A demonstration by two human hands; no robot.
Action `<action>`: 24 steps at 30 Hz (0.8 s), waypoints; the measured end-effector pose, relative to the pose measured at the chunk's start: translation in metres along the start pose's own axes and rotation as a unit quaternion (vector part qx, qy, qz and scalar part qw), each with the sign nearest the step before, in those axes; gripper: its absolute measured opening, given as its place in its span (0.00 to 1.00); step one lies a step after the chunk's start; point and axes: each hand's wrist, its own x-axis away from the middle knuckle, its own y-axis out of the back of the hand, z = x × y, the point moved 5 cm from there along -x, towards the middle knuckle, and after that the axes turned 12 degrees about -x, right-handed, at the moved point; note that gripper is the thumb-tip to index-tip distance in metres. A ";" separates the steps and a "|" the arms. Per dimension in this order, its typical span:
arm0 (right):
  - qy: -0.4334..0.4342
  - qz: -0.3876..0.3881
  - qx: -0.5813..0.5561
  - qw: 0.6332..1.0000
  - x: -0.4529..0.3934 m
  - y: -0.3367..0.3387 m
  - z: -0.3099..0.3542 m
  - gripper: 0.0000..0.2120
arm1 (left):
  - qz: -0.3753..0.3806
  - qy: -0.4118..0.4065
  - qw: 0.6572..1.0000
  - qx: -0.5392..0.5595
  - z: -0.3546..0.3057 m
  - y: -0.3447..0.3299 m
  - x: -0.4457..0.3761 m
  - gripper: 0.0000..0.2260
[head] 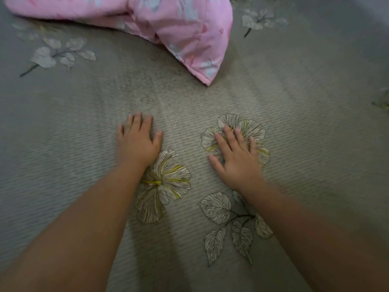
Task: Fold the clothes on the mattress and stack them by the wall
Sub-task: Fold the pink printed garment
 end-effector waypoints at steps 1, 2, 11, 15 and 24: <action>0.002 -0.004 0.000 1.000 0.000 0.001 0.001 0.29 | -0.008 0.005 1.000 0.001 0.000 -0.001 -0.005 0.26; 0.000 -0.009 0.003 1.000 0.000 0.002 0.003 0.29 | -0.012 0.006 1.000 0.002 -0.001 -0.003 -0.007 0.26; -0.196 -0.174 -0.258 0.930 -0.136 0.052 0.007 0.38 | -0.008 0.008 1.000 0.001 0.001 -0.005 -0.012 0.27; -0.258 -0.186 -0.294 0.901 -0.183 0.052 0.003 0.24 | -0.010 0.012 1.000 0.000 0.002 -0.008 -0.011 0.27; -0.150 -0.194 -0.189 0.951 -0.086 0.036 0.018 0.15 | -0.026 0.020 0.999 0.011 0.003 -0.006 -0.015 0.26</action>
